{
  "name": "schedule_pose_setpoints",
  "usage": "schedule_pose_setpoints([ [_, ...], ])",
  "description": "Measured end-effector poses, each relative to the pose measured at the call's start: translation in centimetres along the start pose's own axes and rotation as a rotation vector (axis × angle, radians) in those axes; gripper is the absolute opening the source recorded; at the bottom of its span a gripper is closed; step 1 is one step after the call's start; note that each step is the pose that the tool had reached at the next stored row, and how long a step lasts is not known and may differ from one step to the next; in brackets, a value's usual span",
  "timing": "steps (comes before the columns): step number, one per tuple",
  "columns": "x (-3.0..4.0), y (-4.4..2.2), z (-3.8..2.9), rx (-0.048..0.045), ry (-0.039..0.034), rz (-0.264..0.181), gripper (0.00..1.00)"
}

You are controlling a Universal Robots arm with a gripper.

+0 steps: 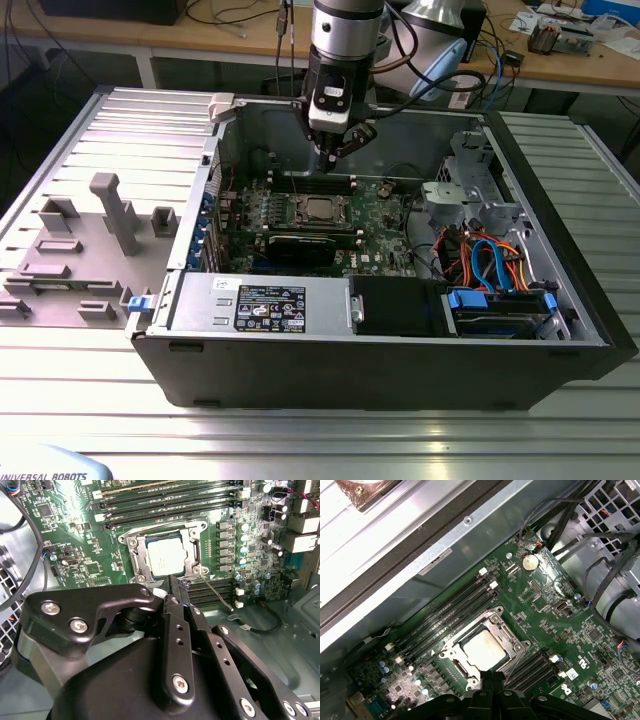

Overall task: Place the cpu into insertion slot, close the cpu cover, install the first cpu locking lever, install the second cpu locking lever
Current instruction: 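Install the first cpu locking lever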

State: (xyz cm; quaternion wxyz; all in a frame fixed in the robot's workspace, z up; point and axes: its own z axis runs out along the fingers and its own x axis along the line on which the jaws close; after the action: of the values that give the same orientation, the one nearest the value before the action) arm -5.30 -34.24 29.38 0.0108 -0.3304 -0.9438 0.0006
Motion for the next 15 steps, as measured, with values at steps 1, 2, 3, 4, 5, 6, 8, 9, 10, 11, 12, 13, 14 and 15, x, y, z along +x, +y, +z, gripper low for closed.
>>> schedule_pose_setpoints([
  [1,0.0,0.0,0.0,0.0,0.0,-0.002,0.11],
  [2,0.0,0.0,0.0,0.0001,0.0,-0.003,0.11],
  [3,0.0,0.0,0.0,0.0001,0.0,-0.003,0.11],
  [4,0.0,0.0,0.0,0.0001,0.0,-0.003,0.11],
  [5,0.0,0.0,0.0,0.0001,0.0,-0.003,0.11],
  [6,0.0,0.0,0.0,0.0001,-0.0001,-0.004,0.11],
  [8,0.0,0.0,0.0,0.0002,0.0,-0.005,0.11],
  [9,0.0,0.0,0.0,0.0002,0.0,-0.007,0.11],
  [10,0.0,0.0,0.0,0.0002,0.0,-0.009,0.11],
  [11,0.0,0.0,0.0,0.0003,0.0,-0.011,0.11],
  [12,0.01,-0.01,0.0,0.0004,-0.0001,-0.015,0.11],
  [13,0.01,-0.01,0.0,0.0005,-0.0001,-0.018,0.11],
  [14,0.01,-0.02,0.0,0.0006,-0.0002,-0.023,0.11],
  [15,0.02,-0.02,0.0,0.0005,-0.0003,-0.028,0.11],
])
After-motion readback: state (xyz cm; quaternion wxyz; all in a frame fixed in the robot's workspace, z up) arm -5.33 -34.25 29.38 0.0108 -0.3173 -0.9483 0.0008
